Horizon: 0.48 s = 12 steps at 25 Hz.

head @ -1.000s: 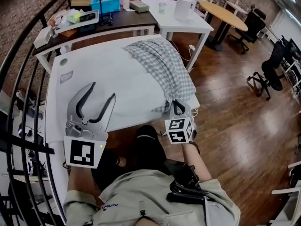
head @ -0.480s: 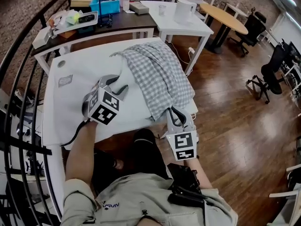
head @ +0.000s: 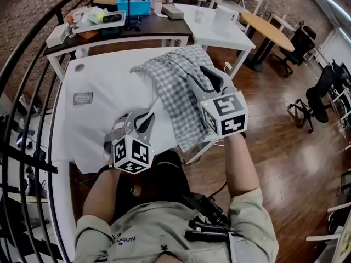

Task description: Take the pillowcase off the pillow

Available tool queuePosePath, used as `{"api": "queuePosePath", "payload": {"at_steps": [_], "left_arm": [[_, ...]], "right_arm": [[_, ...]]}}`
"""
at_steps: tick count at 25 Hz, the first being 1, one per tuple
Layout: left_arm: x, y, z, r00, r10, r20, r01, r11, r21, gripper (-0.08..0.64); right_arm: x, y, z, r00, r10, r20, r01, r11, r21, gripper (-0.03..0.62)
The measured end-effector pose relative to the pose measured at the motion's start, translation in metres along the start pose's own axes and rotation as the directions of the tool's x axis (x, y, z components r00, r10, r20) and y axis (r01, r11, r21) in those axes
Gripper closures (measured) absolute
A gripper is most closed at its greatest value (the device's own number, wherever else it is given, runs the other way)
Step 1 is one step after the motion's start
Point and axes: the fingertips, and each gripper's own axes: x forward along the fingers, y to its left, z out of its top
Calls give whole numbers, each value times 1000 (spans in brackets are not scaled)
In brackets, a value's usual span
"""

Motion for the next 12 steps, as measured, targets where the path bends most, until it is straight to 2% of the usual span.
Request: {"api": "queuePosePath", "payload": {"at_steps": [4, 7, 8, 9, 10, 12], "left_arm": [[-10, -8, 1, 998, 50, 32, -51, 998, 36, 545], [-21, -3, 7, 991, 106, 82, -110, 993, 39, 545], [-26, 2, 9, 987, 127, 102, -130, 991, 27, 546], [-32, 7, 12, 982, 143, 121, -146, 989, 11, 546], [-37, 12, 15, 978, 157, 139, -158, 987, -5, 546], [-50, 23, 22, 968, 184, 171, -179, 983, -43, 548]], "right_arm": [[76, 7, -3, 984, 46, -172, -64, 993, -96, 395], [123, 16, -22, 943, 29, -331, -115, 963, -243, 378], [134, 14, -31, 924, 5, -381, -124, 949, -290, 401], [142, 9, -38, 908, -26, -417, -125, 935, -331, 524], [148, 3, -43, 897, -61, -438, -116, 923, -367, 557], [157, -15, -46, 885, -133, -446, -73, 907, -416, 572]]}}
